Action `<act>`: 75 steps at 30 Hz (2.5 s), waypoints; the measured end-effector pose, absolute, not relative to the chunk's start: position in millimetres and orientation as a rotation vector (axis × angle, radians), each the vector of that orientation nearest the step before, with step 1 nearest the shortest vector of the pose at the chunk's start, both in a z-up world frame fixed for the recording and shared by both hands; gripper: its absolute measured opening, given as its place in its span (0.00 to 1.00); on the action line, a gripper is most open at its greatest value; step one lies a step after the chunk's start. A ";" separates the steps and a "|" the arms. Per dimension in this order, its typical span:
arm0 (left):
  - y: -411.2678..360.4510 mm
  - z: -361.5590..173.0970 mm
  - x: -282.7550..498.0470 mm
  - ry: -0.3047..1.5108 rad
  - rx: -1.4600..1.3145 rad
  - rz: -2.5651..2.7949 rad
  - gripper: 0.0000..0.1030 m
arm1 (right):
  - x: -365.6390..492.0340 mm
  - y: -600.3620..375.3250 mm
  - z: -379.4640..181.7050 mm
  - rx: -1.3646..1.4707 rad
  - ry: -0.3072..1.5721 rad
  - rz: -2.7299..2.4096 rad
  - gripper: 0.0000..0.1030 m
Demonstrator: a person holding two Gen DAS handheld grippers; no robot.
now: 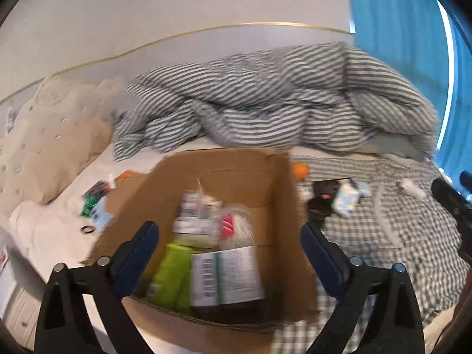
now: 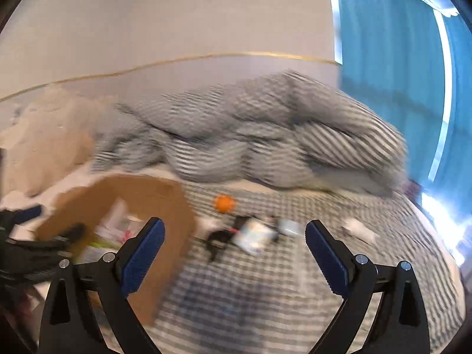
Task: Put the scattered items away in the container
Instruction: 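Carry both items over the cardboard box and open both tools, then grasp the black cup with the left tool while the right grasps the white tube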
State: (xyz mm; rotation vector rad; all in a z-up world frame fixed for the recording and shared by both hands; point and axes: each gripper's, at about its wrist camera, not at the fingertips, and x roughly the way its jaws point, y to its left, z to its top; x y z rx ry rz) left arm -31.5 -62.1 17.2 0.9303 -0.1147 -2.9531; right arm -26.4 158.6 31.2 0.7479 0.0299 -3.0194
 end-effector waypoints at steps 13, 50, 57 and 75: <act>55.6 -37.1 -63.5 -0.314 1.051 -3.040 1.00 | -41.4 284.0 -54.2 1.011 -0.193 -2.988 0.93; 75.9 -169.0 -202.7 -0.083 1.509 -2.922 1.00 | -169.4 262.0 -159.3 1.349 -0.011 -2.738 1.00; 75.9 -167.4 -218.0 -0.004 1.470 -2.881 0.95 | -191.2 248.2 -167.7 1.347 0.037 -2.763 0.77; 108.6 -129.8 -171.1 -0.177 1.276 -3.034 0.27 | -148.0 273.5 -119.6 1.164 -0.143 -2.743 0.13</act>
